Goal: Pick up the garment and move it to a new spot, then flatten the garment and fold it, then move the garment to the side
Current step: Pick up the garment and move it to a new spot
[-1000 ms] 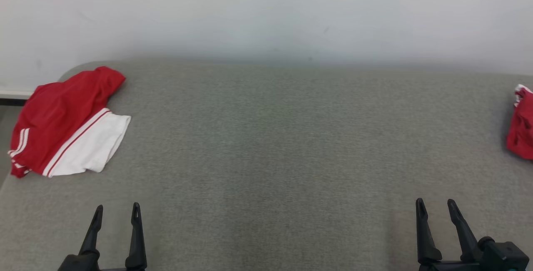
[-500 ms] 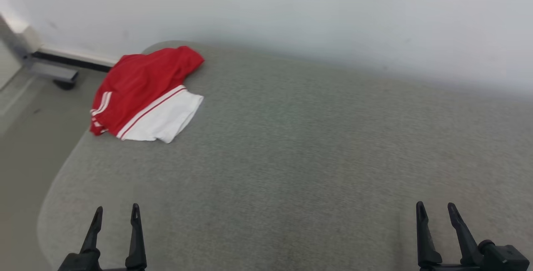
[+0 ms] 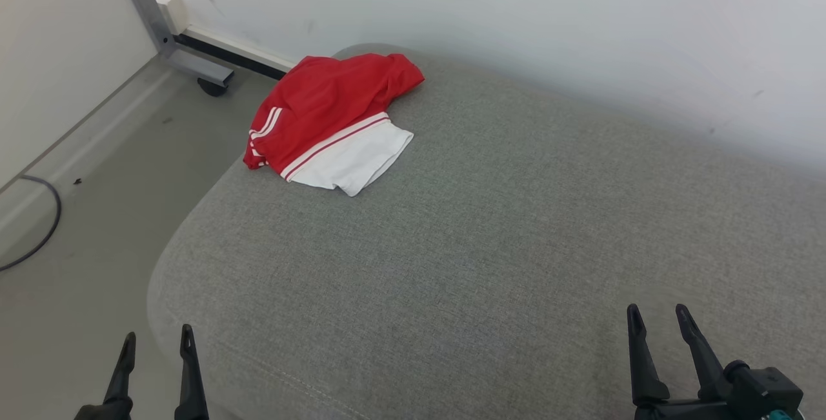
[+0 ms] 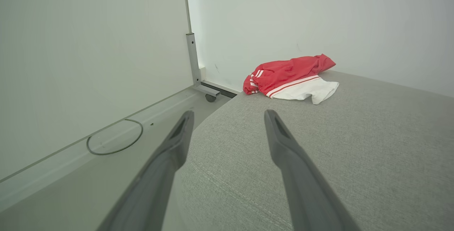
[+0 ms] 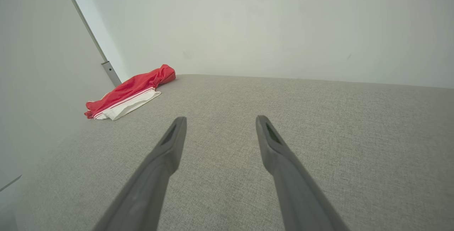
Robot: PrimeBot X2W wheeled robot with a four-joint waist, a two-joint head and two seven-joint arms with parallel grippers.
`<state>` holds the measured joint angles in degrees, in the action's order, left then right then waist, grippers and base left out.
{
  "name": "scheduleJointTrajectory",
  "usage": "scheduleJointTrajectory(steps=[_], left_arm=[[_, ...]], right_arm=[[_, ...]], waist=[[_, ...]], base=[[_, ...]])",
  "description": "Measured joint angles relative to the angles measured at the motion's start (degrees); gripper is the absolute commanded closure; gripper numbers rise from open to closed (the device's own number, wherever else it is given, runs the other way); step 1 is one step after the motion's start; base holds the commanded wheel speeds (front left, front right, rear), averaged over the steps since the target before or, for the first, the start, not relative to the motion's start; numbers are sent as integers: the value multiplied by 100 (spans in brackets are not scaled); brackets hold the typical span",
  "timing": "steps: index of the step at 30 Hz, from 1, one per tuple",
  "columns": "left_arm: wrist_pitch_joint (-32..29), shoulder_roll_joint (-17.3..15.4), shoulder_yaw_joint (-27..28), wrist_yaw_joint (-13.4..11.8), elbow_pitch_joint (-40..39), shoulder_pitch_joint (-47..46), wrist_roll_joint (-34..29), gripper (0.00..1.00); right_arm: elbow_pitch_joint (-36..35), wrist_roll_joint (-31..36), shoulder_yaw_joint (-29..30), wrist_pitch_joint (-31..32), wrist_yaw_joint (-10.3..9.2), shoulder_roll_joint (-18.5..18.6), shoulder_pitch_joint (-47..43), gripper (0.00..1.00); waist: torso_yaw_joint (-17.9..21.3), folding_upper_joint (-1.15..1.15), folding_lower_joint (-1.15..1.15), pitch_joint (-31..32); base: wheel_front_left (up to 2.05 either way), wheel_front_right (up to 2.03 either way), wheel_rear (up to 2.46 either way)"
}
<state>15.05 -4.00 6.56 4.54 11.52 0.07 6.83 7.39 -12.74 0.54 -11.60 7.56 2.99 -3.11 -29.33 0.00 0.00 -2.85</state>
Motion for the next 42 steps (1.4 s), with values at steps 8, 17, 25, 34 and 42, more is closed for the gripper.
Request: scheduleJointTrajectory(steps=[8, 17, 25, 34, 42], left_arm=[[0, 3, 124, -9, -76, 51, 30, 0], [0, -158, 249, 53, 261, -719, 240, 0], [0, -581, 242, 196, 689, -2269, 478, 0], [-1, -1178, 326, 252, 1425, -4086, 793, 0], [-145, -1897, 331, 260, 2402, -5203, 960, 0]], right_arm=[[11, 10, -81, 44, 0, 45, 102, 0], [-240, 131, 165, 108, 0, 86, 68, 0], [-706, 285, 247, 370, 0, 296, 320, 0], [-1452, 419, 331, 502, 0, 361, 703, 0], [-2048, 557, 479, 564, -1, 343, 856, 0]], waist=[[-105, 0, 0, -112], [30, 0, 0, -210], [409, 0, 0, -649], [1023, 2, 2, -1527], [1688, 2, 2, -2222]], base=[[0, 0, 0], [0, 0, 0], [0, 0, 0], [0, 0, 0], [0, 0, 0]])
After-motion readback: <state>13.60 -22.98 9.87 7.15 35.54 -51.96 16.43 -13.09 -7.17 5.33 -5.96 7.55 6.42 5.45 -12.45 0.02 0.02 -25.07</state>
